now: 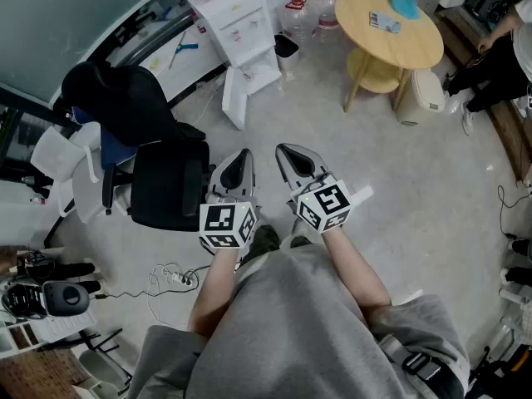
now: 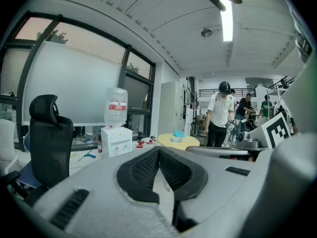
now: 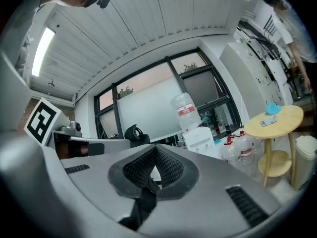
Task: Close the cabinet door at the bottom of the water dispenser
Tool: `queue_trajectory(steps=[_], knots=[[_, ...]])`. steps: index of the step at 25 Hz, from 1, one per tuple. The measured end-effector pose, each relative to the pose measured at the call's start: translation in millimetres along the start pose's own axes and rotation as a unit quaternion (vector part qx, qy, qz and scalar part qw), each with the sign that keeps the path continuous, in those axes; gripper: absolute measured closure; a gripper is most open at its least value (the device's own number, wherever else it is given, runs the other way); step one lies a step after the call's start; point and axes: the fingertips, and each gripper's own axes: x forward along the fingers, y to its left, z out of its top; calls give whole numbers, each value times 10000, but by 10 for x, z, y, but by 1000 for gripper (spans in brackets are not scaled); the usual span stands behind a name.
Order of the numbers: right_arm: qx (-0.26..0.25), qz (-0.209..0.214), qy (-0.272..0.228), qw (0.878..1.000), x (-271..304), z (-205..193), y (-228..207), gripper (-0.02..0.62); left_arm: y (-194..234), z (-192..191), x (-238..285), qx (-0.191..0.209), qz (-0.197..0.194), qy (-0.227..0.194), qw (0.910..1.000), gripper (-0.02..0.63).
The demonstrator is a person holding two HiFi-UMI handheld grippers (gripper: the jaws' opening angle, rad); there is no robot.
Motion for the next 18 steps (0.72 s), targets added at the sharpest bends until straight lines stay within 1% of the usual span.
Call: queue_trajectory(steps=[12, 18], knots=[[122, -17, 100, 9999, 42, -60, -135, 586, 49, -62, 119, -125, 50, 129, 9998, 597], [377, 0, 100, 9992, 115, -133, -240, 584, 117, -157, 203, -217, 89, 212, 9995, 597]])
